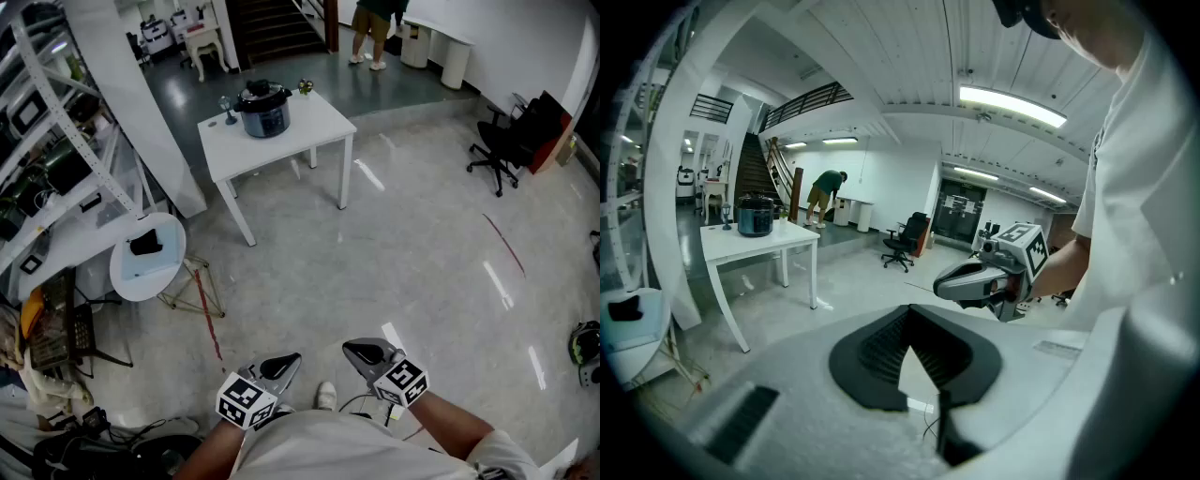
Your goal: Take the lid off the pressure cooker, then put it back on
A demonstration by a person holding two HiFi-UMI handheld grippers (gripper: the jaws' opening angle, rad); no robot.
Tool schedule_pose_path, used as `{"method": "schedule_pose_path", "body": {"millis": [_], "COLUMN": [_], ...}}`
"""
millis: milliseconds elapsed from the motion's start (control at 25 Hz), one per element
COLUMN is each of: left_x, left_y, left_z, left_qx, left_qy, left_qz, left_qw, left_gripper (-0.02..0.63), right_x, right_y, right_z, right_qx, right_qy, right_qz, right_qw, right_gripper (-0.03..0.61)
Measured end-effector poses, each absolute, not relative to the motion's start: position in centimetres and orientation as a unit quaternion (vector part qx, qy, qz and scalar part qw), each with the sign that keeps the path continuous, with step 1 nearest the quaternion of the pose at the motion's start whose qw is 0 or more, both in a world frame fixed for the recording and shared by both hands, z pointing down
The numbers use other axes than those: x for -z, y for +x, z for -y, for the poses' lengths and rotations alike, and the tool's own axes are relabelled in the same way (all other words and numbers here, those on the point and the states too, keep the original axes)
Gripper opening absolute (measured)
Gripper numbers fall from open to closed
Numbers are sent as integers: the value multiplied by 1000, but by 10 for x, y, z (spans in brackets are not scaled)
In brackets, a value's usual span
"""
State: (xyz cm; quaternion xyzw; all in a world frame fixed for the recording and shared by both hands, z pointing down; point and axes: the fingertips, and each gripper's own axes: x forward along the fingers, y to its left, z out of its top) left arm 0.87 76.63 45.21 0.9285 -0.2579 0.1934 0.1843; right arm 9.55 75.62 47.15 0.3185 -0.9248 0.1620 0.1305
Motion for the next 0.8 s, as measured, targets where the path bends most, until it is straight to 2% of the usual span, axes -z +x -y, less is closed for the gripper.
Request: {"method": "schedule_pose_path", "body": {"millis": [480,520,640,680,800], "left_x": [-457,-454,-446,-443,-434], "left_y": [13,12,4,-2,-23], "left_z": [-740,-732,-698,-684,-642], "left_qx": [-190,-185,-169,-163,-139], "left_qy": [924,924,924,925,928], "left_qz": [278,286,302,305,312], "left_qw": [178,174,163,159,151], "left_gripper": [7,31,192,222,255], "right_x": [-473,-476,-485,-488,-492], "right_y": [103,105,102,98,86], "right_z": [-738,-737,-733,-729,-710], "right_qx": [-156,-160,-172,-174,-177], "right_qy": [319,319,315,315,320], "right_qz": [927,926,925,925,922], "right_qw": [119,120,122,123,127], "right_gripper": [12,12,12,12,14]}}
